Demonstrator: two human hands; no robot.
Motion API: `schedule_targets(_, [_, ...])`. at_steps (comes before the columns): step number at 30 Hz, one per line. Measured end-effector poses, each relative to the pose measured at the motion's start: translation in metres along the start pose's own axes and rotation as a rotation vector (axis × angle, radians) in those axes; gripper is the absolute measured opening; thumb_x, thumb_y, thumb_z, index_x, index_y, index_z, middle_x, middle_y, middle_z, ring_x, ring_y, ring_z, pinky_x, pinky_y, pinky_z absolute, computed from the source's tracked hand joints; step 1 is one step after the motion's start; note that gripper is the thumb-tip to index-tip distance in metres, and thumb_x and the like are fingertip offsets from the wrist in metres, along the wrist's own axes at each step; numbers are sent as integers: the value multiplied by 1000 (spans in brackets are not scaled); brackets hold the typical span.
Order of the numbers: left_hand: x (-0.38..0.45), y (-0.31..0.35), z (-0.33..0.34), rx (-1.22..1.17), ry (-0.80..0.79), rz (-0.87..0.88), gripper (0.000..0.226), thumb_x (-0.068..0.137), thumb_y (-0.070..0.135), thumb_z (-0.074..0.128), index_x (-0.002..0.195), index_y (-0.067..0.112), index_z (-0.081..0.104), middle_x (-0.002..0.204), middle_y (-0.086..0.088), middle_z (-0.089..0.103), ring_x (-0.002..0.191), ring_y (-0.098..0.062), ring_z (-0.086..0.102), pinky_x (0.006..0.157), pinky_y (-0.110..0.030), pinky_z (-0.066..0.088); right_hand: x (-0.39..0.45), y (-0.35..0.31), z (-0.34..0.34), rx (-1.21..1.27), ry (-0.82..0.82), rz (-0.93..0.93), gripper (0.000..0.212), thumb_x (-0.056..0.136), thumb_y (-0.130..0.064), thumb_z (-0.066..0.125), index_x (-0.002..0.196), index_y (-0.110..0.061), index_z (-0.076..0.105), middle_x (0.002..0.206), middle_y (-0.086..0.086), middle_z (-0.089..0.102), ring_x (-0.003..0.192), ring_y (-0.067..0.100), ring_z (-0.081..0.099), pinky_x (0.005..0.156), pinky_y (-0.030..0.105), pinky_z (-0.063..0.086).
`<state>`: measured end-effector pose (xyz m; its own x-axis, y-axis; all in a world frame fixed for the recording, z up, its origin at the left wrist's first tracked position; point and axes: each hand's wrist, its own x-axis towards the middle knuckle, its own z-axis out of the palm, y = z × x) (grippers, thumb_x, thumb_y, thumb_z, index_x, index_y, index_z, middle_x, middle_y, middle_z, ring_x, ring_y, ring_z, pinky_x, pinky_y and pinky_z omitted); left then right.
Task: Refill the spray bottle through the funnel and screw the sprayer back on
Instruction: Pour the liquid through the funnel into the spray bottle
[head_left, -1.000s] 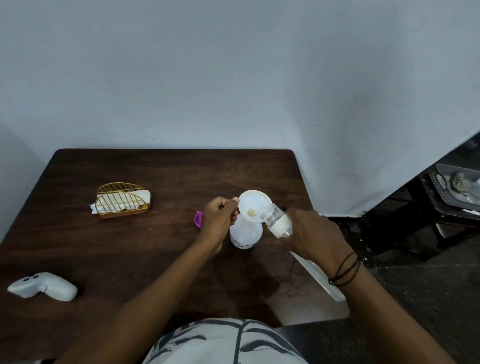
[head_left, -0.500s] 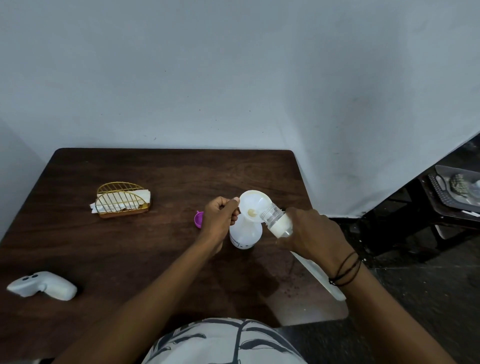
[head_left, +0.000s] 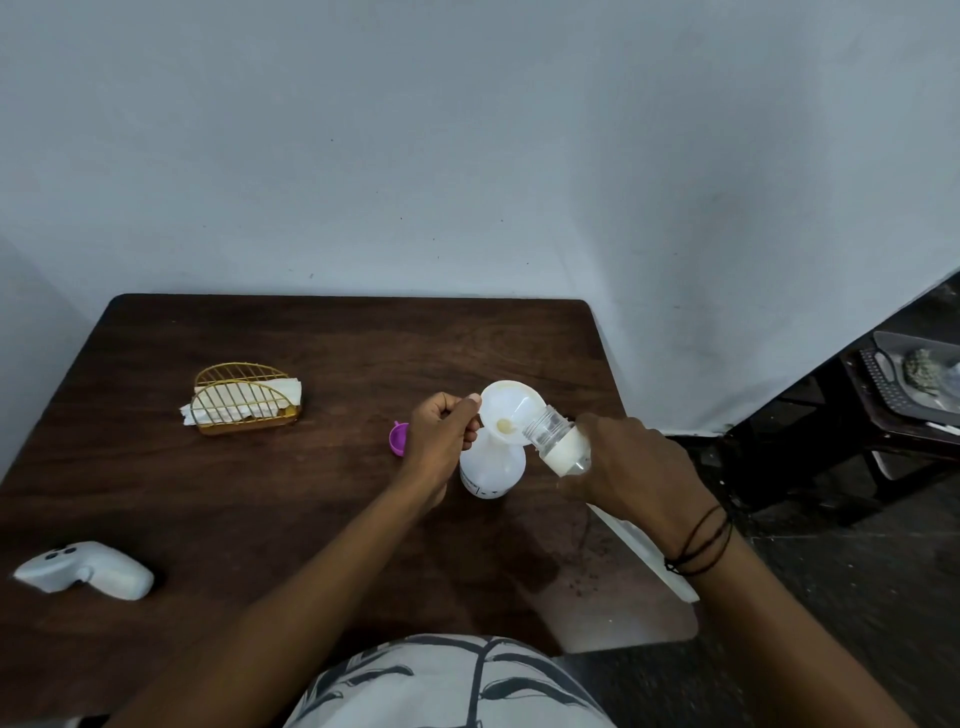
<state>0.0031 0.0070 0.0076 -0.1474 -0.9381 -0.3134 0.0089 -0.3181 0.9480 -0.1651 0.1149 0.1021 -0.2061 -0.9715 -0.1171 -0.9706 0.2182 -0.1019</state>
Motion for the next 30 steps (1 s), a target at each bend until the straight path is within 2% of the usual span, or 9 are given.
schedule_targets(15, [-1, 0, 0, -11, 0, 0, 23, 94, 20, 65, 76, 7, 61, 65, -2, 62, 60, -11, 56, 62, -27, 49, 1, -1, -2, -26, -5, -4, 50, 70, -58, 69, 110, -30, 57, 100, -6, 67, 84, 17, 64, 64, 28, 43])
schedule_targets(20, [0, -2, 0, -23, 4, -2, 22, 93, 21, 66, 77, 5, 61, 63, -2, 63, 59, -12, 55, 61, -28, 48, 1, -2, -4, -28, 1, -7, 47, 71, -56, 69, 108, -30, 58, 98, -6, 67, 82, 17, 63, 65, 28, 46])
schedule_targets(26, [0, -3, -1, -12, 0, -1, 23, 93, 23, 66, 76, 7, 62, 63, -1, 63, 60, -11, 56, 63, -29, 49, 1, -4, -7, -40, 2, -11, 40, 75, -53, 66, 107, -30, 58, 98, -7, 68, 82, 17, 63, 63, 27, 41])
schedule_targets(30, [0, -3, -1, -23, -5, -1, 23, 93, 23, 66, 76, 7, 61, 64, -2, 63, 60, -11, 56, 62, -28, 48, 1, -5, -8, -36, -6, -11, 42, 74, -54, 67, 107, -29, 58, 98, -6, 67, 83, 18, 64, 65, 28, 45])
